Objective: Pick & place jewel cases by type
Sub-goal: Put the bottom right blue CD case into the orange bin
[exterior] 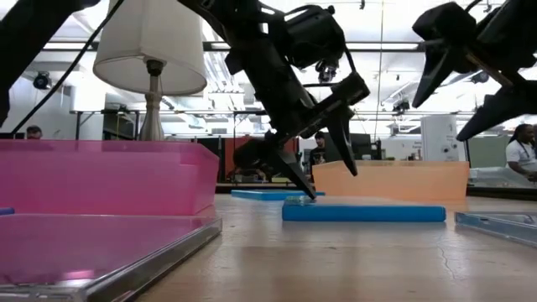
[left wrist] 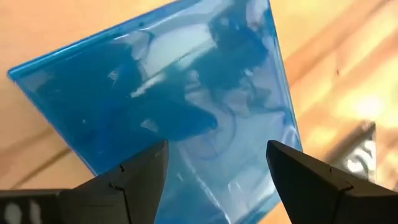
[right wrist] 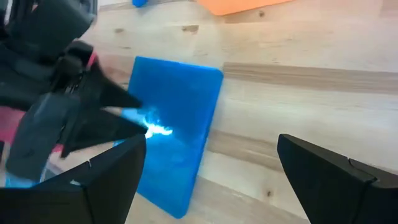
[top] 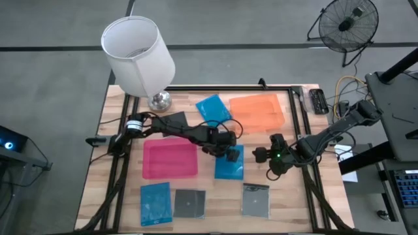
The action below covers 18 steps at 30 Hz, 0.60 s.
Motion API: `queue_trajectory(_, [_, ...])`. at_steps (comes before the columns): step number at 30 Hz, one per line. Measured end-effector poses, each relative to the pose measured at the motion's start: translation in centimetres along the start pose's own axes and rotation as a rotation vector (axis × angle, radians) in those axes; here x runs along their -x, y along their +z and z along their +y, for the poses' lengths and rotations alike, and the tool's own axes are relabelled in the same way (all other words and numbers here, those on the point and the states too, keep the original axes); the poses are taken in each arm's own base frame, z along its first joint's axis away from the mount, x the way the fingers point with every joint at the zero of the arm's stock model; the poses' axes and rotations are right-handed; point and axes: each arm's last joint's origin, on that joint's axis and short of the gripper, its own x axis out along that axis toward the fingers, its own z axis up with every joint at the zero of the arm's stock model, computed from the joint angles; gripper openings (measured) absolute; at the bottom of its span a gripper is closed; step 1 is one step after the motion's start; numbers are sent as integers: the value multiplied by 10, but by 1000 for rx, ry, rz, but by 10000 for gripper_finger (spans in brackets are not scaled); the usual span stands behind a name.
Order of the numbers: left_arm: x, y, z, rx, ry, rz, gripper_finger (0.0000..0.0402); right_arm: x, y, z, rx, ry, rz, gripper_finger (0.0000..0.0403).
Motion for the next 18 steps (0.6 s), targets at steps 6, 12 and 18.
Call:
queue_trajectory(6, [29,-1,-12,-66,-58,-21,257,-8,-3,-9,-29,-41,-14,359])
queue_trajectory(12, [49,-6,-13,-51,-25,-2,257,-18,-9,-12,-20,-90,-9,359])
queue_trajectory(18, [56,-12,-15,-37,-16,7,257,-32,-22,-4,-28,-47,11,359])
